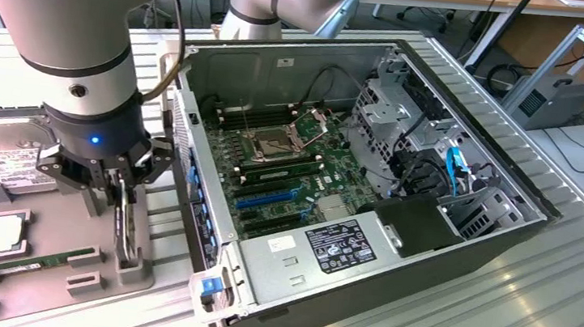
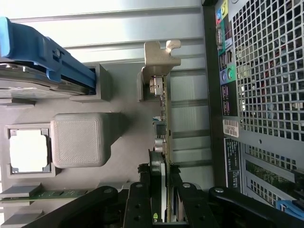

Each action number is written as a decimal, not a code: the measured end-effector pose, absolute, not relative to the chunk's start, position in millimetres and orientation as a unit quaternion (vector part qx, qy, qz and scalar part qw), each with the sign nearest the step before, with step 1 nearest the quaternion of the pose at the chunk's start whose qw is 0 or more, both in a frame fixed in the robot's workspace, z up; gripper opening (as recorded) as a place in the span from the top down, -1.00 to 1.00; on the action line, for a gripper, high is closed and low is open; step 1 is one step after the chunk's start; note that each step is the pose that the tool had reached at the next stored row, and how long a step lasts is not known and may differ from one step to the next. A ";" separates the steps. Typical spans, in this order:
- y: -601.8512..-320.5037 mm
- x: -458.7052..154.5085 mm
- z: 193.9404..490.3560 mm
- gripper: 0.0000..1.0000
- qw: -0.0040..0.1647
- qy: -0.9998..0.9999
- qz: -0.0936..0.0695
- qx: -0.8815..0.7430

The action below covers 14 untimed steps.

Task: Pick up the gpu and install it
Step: 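Pick up the gpu and move the gpu toward the slot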

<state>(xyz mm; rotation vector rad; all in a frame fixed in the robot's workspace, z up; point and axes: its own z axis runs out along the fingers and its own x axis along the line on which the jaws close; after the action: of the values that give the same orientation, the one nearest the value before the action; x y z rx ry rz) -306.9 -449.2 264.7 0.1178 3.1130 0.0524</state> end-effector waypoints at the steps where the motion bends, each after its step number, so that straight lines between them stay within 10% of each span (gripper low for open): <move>1: -449.2 -306.9 265.1 0.47 0.013 0.999 0.017 0.038; 14: -449.2 -306.9 271.9 0.47 0.013 0.999 0.017 0.038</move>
<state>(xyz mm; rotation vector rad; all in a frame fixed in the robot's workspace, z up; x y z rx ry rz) -306.9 -449.2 271.9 0.1179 3.1130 0.0524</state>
